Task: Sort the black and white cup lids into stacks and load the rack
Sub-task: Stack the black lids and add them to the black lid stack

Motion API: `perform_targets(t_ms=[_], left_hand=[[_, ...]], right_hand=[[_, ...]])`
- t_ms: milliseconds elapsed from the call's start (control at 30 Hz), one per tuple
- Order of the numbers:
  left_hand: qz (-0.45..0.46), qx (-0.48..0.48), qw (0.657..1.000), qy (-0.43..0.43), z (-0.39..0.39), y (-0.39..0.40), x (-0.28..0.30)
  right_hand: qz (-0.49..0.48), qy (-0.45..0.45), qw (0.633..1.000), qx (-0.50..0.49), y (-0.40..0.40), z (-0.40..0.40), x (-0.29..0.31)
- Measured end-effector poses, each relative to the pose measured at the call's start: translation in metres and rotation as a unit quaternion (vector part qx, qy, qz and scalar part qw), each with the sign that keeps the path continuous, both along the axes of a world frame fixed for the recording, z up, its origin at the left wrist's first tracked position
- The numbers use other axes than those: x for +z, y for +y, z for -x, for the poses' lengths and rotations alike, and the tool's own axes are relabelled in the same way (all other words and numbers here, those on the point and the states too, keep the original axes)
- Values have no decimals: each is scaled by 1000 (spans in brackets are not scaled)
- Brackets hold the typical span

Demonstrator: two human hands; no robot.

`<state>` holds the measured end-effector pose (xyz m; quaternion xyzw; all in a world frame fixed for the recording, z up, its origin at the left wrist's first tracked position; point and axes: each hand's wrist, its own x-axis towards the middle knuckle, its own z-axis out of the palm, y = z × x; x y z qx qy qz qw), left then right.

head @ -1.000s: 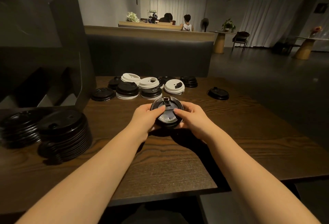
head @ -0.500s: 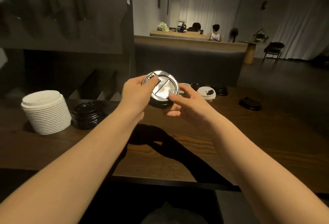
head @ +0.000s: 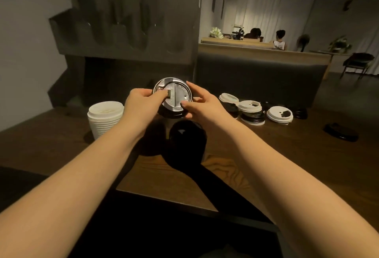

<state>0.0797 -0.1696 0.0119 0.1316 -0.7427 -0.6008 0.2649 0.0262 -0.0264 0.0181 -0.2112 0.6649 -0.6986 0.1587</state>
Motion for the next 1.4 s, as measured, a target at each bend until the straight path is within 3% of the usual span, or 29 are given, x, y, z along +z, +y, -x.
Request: perform_targets(t_ms=[100,267,400,567,733,900,1000,1100,1200,1267,1400], left_hand=[[19,20,999,-21,9,-23,-15],[96,18,990,-102,18,-43,-50],[149,6,978,-145,20,-48,-60],[258,-18,950,-177,13,-43,-73],[245,-48,962,-109,7,-42,-79],[100,-48,994,-19,7,-39,-75],[8,-23,999,-27,8,-45,-71],[12,-72,995,-73,9,-51,-77],[25,-144,983,-112,7,-51,-89],[33,-156,981,-106,6,-53,-98],[82,-129,984,-88,3,-48,-107]], right_hand=[[14,-3,998,-57,-16,6,3],[139,-114,975,-129,-35,-4,3],[119,-144,978,-95,-52,-21,-10],[96,-132,977,-135,-44,-4,-19],[40,-86,981,-168,-26,21,-20],[-10,-31,983,-182,-5,35,-19],[-34,34,976,-211,-6,31,-21],[-39,75,972,-220,-14,16,-26],[5,0,981,-193,-19,6,-32],[12,-45,984,-174,-22,-4,-35],[-24,-29,980,-196,-27,-13,-51]])
